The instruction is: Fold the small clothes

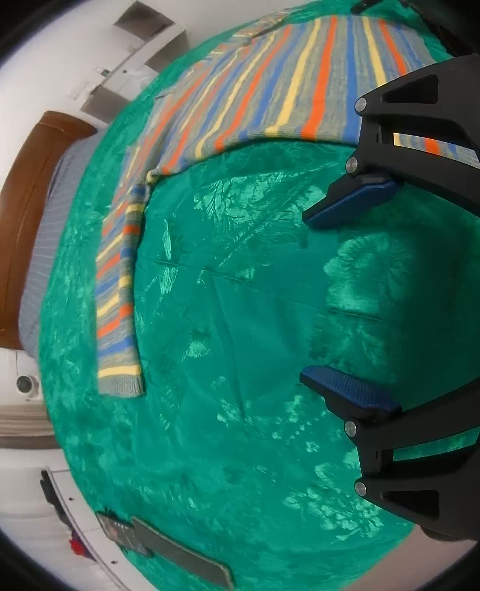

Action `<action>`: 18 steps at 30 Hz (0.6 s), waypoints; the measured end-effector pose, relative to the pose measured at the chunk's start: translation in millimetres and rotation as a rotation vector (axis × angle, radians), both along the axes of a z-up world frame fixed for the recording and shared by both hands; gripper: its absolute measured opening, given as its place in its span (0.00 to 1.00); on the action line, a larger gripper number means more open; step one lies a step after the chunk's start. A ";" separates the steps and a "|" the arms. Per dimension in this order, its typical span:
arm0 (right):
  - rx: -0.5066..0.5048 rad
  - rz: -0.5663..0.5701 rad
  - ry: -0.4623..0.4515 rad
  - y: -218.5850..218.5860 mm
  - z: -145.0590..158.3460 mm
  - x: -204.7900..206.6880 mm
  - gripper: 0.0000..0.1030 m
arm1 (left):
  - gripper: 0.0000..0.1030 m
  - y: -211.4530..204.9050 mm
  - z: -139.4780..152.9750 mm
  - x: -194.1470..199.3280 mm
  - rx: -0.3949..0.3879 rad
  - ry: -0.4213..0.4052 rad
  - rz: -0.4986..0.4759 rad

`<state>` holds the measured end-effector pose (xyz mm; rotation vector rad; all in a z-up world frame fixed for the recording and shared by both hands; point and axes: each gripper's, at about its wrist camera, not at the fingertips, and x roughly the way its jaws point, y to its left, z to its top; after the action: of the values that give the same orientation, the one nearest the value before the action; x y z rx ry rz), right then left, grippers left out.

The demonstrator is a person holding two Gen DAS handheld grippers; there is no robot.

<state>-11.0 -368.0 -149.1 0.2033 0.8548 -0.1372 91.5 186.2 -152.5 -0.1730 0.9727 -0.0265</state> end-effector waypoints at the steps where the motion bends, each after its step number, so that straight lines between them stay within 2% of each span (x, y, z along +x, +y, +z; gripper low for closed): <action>1: 0.009 -0.007 0.003 -1.4 -0.6 -3.7 0.52 | 0.77 -2.8 3.0 3.9 -0.005 0.003 -0.006; 4: 0.057 -0.022 0.000 -9.8 2.8 -8.0 0.52 | 0.77 -6.5 32.3 15.8 -0.006 -0.032 -0.082; 6: 0.043 -0.007 -0.003 -13.5 12.1 -2.0 0.52 | 0.79 -14.2 55.7 26.9 -0.001 -0.064 -0.144; 8: 0.015 0.016 -0.010 -14.3 22.8 7.1 0.52 | 0.86 -33.3 82.7 60.2 -0.011 -0.071 -0.247; 11: -0.005 0.053 -0.031 -16.3 41.4 28.5 0.53 | 0.86 -64.5 106.6 116.3 0.020 -0.077 -0.343; 14: 0.012 0.104 -0.041 -16.9 50.2 52.7 0.55 | 0.86 -103.6 107.9 184.5 0.111 -0.062 -0.390; 17: 0.003 0.187 -0.031 -20.7 60.2 98.2 0.55 | 0.86 -136.6 87.1 252.9 0.135 0.006 -0.413; 18: 0.003 0.200 -0.031 -22.2 62.5 109.7 0.55 | 0.86 -144.4 79.7 264.4 0.144 0.021 -0.421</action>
<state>98.7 -390.2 -86.6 0.1218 0.8400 0.0539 355.9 41.8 -72.8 0.1666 1.0144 -0.3399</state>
